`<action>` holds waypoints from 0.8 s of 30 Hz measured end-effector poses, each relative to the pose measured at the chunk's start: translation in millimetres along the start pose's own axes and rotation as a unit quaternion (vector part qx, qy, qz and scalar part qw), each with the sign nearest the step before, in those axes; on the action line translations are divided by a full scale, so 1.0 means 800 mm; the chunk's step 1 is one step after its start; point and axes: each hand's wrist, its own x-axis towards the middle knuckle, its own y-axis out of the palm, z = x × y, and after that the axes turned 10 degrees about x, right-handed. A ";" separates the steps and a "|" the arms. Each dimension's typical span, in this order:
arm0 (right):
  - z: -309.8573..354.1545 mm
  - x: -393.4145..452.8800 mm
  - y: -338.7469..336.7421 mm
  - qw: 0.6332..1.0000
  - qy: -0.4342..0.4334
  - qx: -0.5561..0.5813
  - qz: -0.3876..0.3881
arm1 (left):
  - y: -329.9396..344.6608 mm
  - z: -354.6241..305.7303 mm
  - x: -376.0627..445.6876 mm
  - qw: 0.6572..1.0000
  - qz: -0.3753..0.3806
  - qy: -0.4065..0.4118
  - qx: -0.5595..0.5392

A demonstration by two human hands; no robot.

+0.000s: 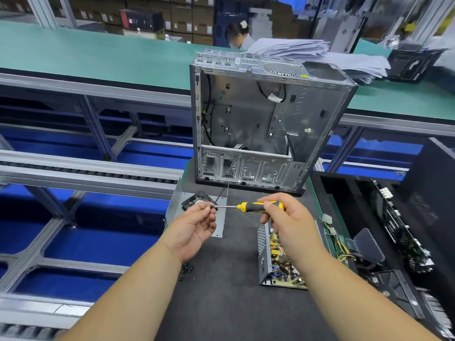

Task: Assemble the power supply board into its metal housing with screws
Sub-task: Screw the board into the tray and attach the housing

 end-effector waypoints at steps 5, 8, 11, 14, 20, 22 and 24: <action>0.001 -0.002 -0.002 1.000 0.004 -0.009 -0.003 | 0.001 0.000 -0.002 1.000 0.000 -0.001 -0.002; 0.002 -0.003 -0.005 1.000 0.012 -0.011 -0.002 | 0.003 0.001 -0.004 1.000 -0.002 0.003 0.025; 0.006 -0.002 -0.010 1.000 0.015 -0.025 -0.001 | 0.007 0.001 -0.007 0.994 -0.015 0.016 0.105; 0.013 0.002 -0.019 0.998 0.021 -0.059 0.010 | 0.013 0.002 -0.011 0.977 -0.026 0.028 0.210; 0.021 0.002 -0.035 0.998 0.050 -0.039 0.001 | 0.029 -0.008 -0.018 0.956 -0.012 0.064 0.285; 0.023 0.000 -0.042 0.997 0.048 -0.054 -0.004 | 0.035 -0.009 -0.020 0.945 -0.012 0.080 0.316; 0.024 -0.003 -0.051 0.996 0.050 -0.072 -0.001 | 0.042 -0.007 -0.021 0.936 -0.015 0.097 0.338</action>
